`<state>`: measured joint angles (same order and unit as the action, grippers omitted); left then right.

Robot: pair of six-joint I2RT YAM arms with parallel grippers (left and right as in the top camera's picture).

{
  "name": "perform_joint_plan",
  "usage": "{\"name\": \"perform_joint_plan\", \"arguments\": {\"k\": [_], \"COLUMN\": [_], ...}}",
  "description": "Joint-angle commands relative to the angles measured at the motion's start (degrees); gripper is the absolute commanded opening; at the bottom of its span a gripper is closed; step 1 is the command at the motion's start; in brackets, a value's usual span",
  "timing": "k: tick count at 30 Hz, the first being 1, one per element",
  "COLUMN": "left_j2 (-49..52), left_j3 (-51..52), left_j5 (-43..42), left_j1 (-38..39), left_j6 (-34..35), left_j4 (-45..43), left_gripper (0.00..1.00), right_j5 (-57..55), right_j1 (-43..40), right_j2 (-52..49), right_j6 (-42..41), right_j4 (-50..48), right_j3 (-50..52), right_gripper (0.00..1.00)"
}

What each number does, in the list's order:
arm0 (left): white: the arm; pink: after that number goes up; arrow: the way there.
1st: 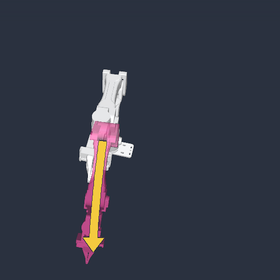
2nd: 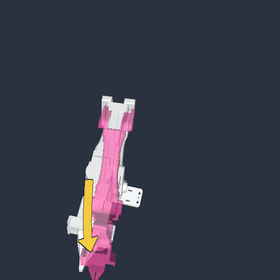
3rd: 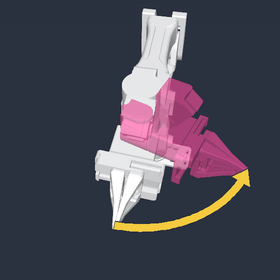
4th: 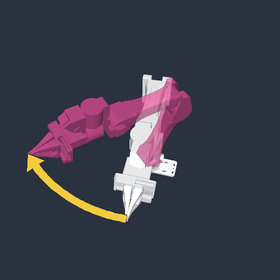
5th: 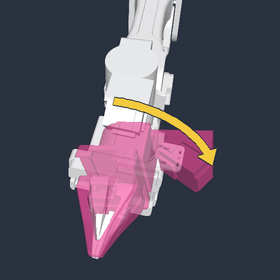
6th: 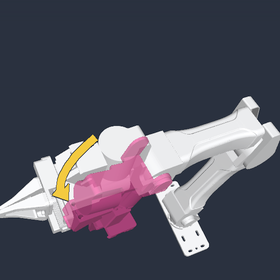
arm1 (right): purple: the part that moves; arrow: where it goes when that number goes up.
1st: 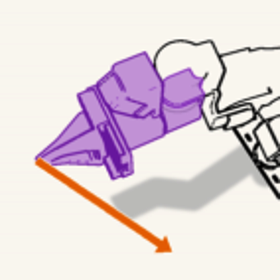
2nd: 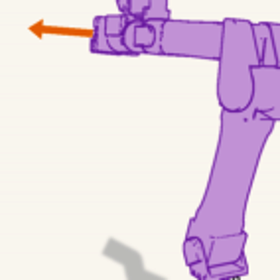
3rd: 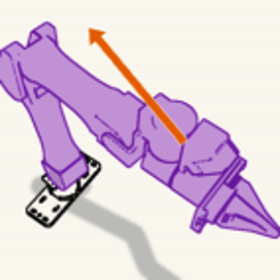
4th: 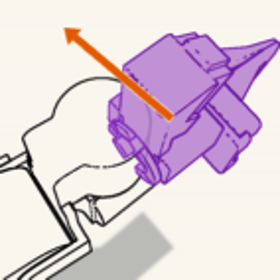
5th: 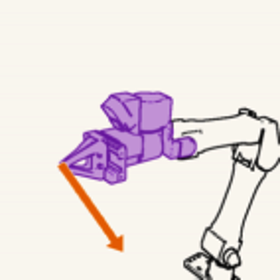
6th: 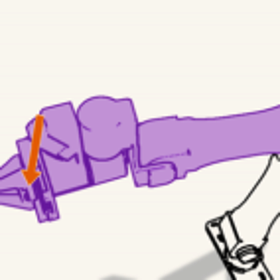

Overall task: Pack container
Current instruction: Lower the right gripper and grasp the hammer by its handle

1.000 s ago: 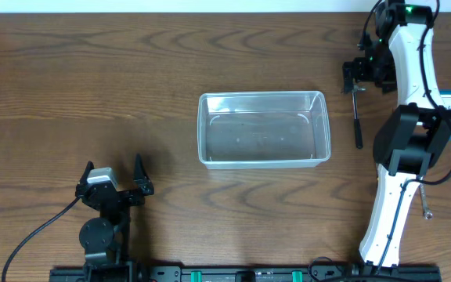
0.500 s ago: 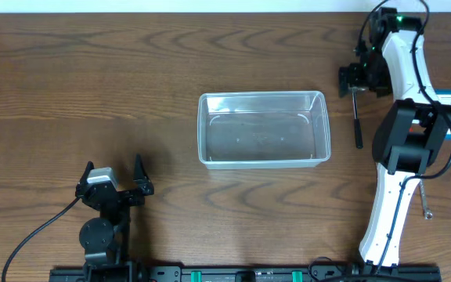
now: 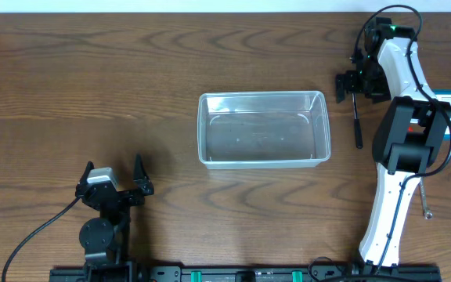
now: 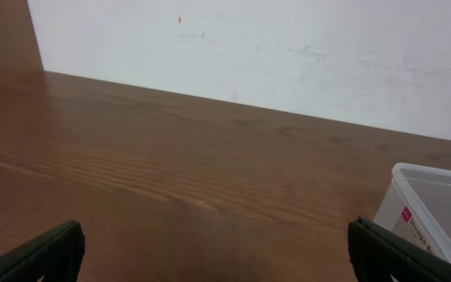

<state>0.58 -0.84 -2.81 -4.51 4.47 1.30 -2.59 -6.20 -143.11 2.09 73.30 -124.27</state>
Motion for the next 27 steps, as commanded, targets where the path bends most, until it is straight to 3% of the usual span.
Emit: {"name": "perform_joint_plan", "arguments": {"k": [1,27], "left_j2": [-0.35,-0.35], "left_j3": [0.61,0.61], "left_j5": [0.94,0.94], "left_j1": [-0.35,-0.35], "left_j6": [-0.31,-0.31], "left_j4": [2.69,2.69], "left_gripper": [0.98,0.98], "right_j5": [-0.61,-0.61], "right_j1": [-0.17,-0.17], "right_j2": [-0.66,-0.72], "right_j6": [0.33,0.33], "right_j4": [-0.72,-2.32], "right_j3": [0.33,1.18], "right_gripper": [0.99,0.99]}}
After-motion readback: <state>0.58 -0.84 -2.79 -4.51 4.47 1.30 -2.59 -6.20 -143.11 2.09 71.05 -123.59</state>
